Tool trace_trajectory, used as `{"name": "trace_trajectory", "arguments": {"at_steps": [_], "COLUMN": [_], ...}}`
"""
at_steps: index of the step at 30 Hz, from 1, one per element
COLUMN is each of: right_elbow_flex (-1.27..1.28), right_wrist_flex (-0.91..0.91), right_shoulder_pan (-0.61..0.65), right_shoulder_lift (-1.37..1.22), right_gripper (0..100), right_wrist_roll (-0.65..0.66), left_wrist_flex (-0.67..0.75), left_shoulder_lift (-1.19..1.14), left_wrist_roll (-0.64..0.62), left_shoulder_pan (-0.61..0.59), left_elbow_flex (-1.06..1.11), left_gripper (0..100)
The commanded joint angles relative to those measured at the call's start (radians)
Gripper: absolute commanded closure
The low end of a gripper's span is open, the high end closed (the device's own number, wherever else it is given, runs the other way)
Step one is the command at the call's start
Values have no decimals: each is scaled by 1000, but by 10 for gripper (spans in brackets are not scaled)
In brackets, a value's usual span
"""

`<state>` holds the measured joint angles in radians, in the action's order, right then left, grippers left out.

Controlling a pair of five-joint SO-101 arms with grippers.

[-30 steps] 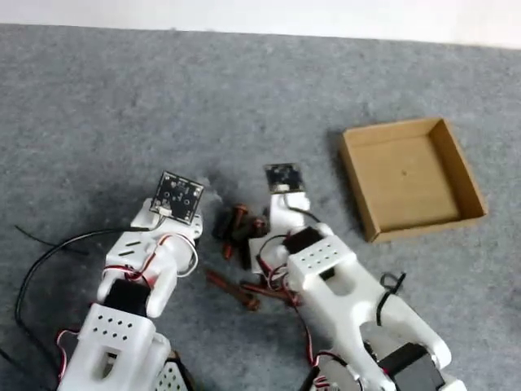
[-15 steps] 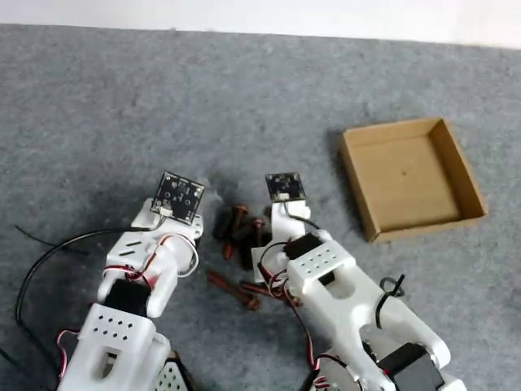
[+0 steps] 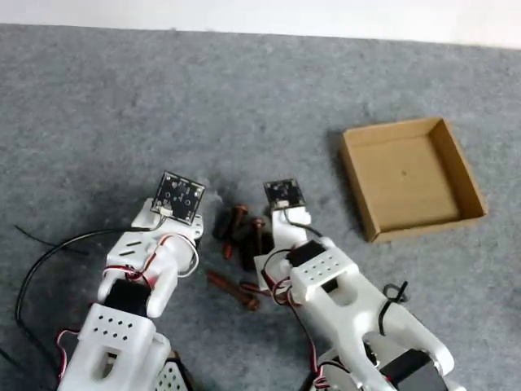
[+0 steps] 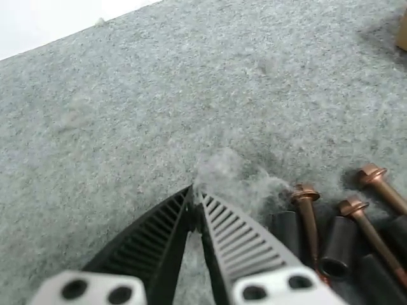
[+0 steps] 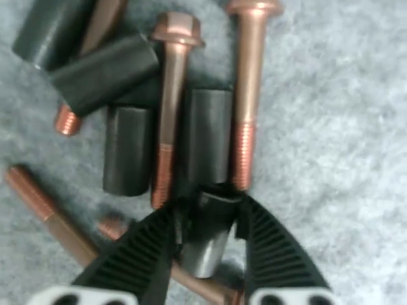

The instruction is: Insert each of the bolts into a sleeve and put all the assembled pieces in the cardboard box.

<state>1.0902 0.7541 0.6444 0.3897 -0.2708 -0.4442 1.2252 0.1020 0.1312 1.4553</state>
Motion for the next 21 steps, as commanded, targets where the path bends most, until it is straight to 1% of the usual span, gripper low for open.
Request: {"name": "trace_trajectory", "arguments": {"at_steps": [1, 2, 5, 7, 9, 12, 17, 21], "right_elbow_flex": [8, 8, 8, 8, 15, 38, 176, 291], "right_wrist_flex": [-2, -1, -1, -1, -1, -1, -5, -5], "right_shoulder_pan": [12, 12, 2, -31, -84, -150, -226, -254], "right_shoulder_lift": [-2, 1, 2, 25, 87, 240, 561, 822], "right_gripper": [997, 995, 994, 994, 994, 994, 994, 994], "right_wrist_roll": [84, 109, 123, 124, 164, 181, 184, 186], "left_wrist_flex": [2, 2, 2, 2, 2, 2, 3, 61], "left_shoulder_lift": [18, 19, 19, 21, 21, 21, 13, -10], "left_wrist_roll": [-2, -2, -2, -2, -2, -2, -2, -2], "left_shoulder_pan": [-8, -8, -8, -7, -7, -10, -12, -12], "left_elbow_flex": [-4, -4, -4, -4, -4, -4, -5, 8], "left_gripper": [993, 993, 993, 993, 994, 994, 994, 993]}}
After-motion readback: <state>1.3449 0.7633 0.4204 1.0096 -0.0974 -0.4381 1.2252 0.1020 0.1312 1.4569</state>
